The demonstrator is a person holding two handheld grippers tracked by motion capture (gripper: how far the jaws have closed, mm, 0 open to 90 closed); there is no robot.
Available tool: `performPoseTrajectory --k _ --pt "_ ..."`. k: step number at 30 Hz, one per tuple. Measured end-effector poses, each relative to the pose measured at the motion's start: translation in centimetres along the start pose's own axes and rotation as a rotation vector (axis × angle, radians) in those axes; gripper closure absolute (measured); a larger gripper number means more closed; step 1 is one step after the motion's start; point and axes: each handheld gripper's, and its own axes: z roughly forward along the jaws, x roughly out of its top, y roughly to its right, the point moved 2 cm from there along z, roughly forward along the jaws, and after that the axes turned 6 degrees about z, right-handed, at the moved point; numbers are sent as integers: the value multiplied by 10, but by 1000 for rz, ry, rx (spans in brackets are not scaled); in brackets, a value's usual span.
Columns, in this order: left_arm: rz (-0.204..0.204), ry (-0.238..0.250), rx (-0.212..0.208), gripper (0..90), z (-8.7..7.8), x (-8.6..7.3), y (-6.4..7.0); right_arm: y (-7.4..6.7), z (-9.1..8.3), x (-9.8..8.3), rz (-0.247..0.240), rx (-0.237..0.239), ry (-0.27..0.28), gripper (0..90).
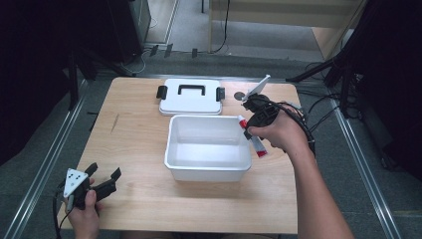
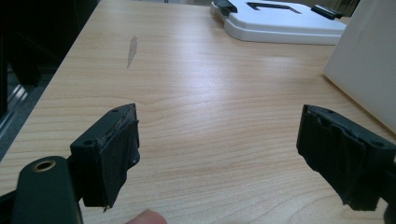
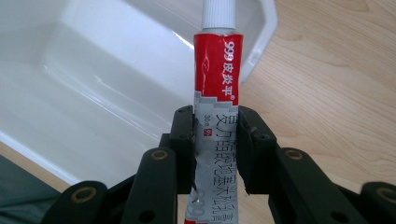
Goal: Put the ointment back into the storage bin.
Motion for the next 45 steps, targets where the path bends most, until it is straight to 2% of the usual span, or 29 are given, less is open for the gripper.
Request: performPoseTrajectory --k 14,17,27,34,45 --pt "-4 3 0 141 0 0 0 -27 16 16 -47 27 1 712" --pt "-5 5 1 141 0 0 0 -31 21 19 -45 33 -5 712" --pt "-8 6 -3 141 0 0 -1 -38 33 28 -56 48 4 713" --pt "-14 7 -3 141 0 0 -1 -41 39 33 -67 42 14 713" --pt "-16 6 -5 141 0 0 -1 -40 61 30 -75 43 -41 713"
